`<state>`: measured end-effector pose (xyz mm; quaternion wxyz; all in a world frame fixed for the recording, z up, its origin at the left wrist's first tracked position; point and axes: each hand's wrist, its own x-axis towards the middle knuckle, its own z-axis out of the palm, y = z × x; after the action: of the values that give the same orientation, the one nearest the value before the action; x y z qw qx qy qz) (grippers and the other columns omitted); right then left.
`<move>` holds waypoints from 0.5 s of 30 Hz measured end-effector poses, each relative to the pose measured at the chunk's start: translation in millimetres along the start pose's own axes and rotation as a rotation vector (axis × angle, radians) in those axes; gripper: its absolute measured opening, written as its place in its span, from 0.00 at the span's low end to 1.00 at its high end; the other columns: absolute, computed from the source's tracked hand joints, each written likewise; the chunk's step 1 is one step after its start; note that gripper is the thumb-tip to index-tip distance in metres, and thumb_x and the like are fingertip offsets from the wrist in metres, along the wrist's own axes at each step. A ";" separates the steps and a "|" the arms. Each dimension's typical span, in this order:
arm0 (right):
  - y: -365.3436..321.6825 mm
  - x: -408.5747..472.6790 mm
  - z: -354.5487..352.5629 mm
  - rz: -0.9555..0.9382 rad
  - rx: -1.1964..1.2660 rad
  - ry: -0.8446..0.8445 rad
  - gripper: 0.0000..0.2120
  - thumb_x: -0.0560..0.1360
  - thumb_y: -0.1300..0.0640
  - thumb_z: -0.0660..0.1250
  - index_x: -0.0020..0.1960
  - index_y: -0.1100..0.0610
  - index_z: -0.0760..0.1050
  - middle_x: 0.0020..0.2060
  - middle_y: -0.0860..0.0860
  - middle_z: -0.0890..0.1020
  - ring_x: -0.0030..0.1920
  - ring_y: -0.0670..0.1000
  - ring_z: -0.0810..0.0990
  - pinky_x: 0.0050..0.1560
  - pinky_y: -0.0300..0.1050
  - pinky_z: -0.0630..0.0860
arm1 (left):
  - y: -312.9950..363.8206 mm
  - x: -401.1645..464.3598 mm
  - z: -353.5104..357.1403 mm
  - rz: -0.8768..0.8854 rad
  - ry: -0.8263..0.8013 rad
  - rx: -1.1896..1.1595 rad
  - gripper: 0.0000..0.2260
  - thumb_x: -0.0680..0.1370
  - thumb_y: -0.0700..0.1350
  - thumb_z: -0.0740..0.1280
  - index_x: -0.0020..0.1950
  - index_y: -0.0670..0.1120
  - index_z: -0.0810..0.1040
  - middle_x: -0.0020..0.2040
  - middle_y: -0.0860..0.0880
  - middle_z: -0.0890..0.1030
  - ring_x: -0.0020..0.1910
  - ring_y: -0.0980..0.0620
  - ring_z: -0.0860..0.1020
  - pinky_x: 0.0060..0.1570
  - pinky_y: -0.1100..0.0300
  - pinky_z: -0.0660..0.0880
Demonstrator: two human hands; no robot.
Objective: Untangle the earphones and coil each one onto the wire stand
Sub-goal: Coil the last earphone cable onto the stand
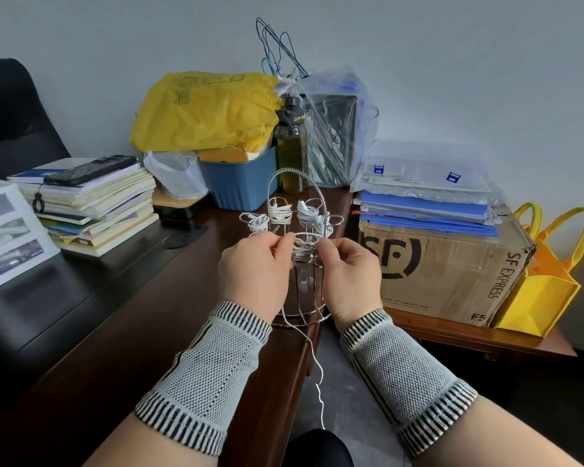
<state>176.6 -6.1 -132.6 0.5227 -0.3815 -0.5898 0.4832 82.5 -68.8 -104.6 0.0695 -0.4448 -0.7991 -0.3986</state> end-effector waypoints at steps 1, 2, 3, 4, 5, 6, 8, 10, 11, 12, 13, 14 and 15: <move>-0.5 0.8 1.9 0.018 -0.007 0.010 0.13 0.78 0.55 0.65 0.41 0.64 0.79 0.29 0.52 0.78 0.23 0.39 0.72 0.25 0.32 0.69 | 0.4 -0.4 -0.2 0.003 -0.016 -0.002 0.18 0.81 0.56 0.60 0.38 0.49 0.81 0.33 0.54 0.82 0.34 0.54 0.81 0.44 0.54 0.79; 0.0 1.5 3.5 0.034 -0.014 0.022 0.14 0.77 0.54 0.65 0.40 0.64 0.79 0.28 0.51 0.77 0.22 0.39 0.72 0.26 0.34 0.70 | 0.4 -1.5 -0.1 0.007 -0.040 -0.003 0.18 0.81 0.54 0.59 0.38 0.48 0.81 0.33 0.55 0.82 0.34 0.54 0.81 0.44 0.55 0.79; -0.5 2.1 4.8 0.050 -0.015 0.034 0.15 0.77 0.53 0.66 0.39 0.63 0.79 0.26 0.50 0.76 0.22 0.39 0.71 0.26 0.36 0.70 | -0.1 -2.7 0.2 0.010 -0.067 -0.013 0.18 0.82 0.52 0.59 0.38 0.48 0.81 0.33 0.55 0.82 0.34 0.55 0.81 0.44 0.55 0.78; -1.1 2.5 5.6 0.064 -0.013 0.042 0.15 0.77 0.53 0.66 0.38 0.63 0.79 0.25 0.49 0.75 0.22 0.40 0.70 0.26 0.37 0.69 | -1.0 -3.7 1.0 0.005 -0.092 -0.036 0.17 0.82 0.51 0.59 0.38 0.48 0.81 0.33 0.54 0.82 0.34 0.55 0.81 0.43 0.56 0.78; -1.2 2.9 6.5 0.075 -0.008 0.047 0.16 0.77 0.53 0.66 0.37 0.64 0.79 0.24 0.48 0.75 0.22 0.40 0.70 0.27 0.37 0.69 | -2.1 -5.0 2.1 -0.010 -0.108 -0.067 0.17 0.82 0.50 0.60 0.38 0.47 0.81 0.33 0.54 0.82 0.33 0.56 0.81 0.42 0.56 0.78; -1.2 3.3 7.0 0.083 -0.008 0.051 0.16 0.76 0.53 0.66 0.36 0.63 0.78 0.23 0.47 0.74 0.22 0.42 0.70 0.28 0.39 0.69 | -2.8 -5.9 3.3 -0.039 -0.117 -0.110 0.17 0.82 0.50 0.60 0.38 0.46 0.81 0.33 0.54 0.82 0.31 0.57 0.80 0.39 0.58 0.78; -0.4 4.4 7.7 0.112 0.003 0.070 0.17 0.75 0.52 0.67 0.31 0.60 0.76 0.21 0.46 0.73 0.24 0.45 0.70 0.30 0.43 0.69 | -2.2 -6.5 6.3 -0.147 -0.112 -0.264 0.17 0.81 0.50 0.61 0.37 0.47 0.81 0.31 0.54 0.82 0.27 0.60 0.79 0.32 0.64 0.76; -0.9 5.8 9.2 0.161 0.044 0.086 0.17 0.74 0.51 0.68 0.29 0.58 0.75 0.21 0.48 0.75 0.26 0.50 0.74 0.31 0.47 0.73 | 0.3 -6.3 8.6 -0.266 -0.085 -0.433 0.15 0.81 0.50 0.63 0.34 0.51 0.80 0.29 0.53 0.82 0.24 0.62 0.77 0.29 0.67 0.73; -1.1 6.5 10.3 0.182 0.054 0.093 0.17 0.73 0.51 0.68 0.28 0.58 0.75 0.22 0.51 0.76 0.27 0.53 0.75 0.33 0.50 0.75 | 1.5 -6.3 9.7 -0.304 -0.069 -0.483 0.16 0.80 0.50 0.64 0.33 0.52 0.79 0.28 0.53 0.82 0.23 0.62 0.76 0.29 0.66 0.74; -2.5 6.8 11.0 0.197 0.053 0.105 0.17 0.73 0.52 0.68 0.28 0.58 0.75 0.23 0.52 0.77 0.27 0.53 0.75 0.34 0.50 0.76 | 2.3 -6.5 10.7 -0.331 -0.055 -0.520 0.16 0.80 0.50 0.65 0.32 0.52 0.79 0.28 0.53 0.82 0.23 0.63 0.76 0.30 0.65 0.74; -3.1 7.5 11.6 0.208 0.051 0.117 0.17 0.73 0.52 0.69 0.27 0.58 0.75 0.23 0.51 0.77 0.27 0.51 0.75 0.34 0.49 0.75 | 3.2 -6.9 11.5 -0.355 -0.043 -0.553 0.16 0.80 0.49 0.65 0.32 0.52 0.79 0.28 0.52 0.82 0.23 0.63 0.76 0.29 0.66 0.75; -4.0 8.1 11.7 0.221 0.055 0.128 0.17 0.73 0.53 0.69 0.27 0.57 0.75 0.23 0.51 0.77 0.26 0.50 0.75 0.33 0.47 0.74 | 4.0 -7.4 12.0 -0.378 -0.033 -0.585 0.16 0.80 0.49 0.66 0.32 0.52 0.79 0.27 0.52 0.82 0.22 0.62 0.75 0.27 0.66 0.74; -4.9 8.9 12.2 0.237 0.063 0.137 0.16 0.72 0.53 0.70 0.28 0.58 0.76 0.24 0.52 0.79 0.27 0.51 0.76 0.33 0.46 0.75 | 4.3 -7.4 12.7 -0.402 -0.026 -0.620 0.15 0.79 0.48 0.66 0.32 0.51 0.79 0.27 0.51 0.81 0.21 0.62 0.75 0.25 0.67 0.73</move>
<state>163.5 -0.9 -125.6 0.5125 -0.4641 -0.4881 0.5326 93.3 -63.6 -114.2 -0.1585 -0.2837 -0.7127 -0.6216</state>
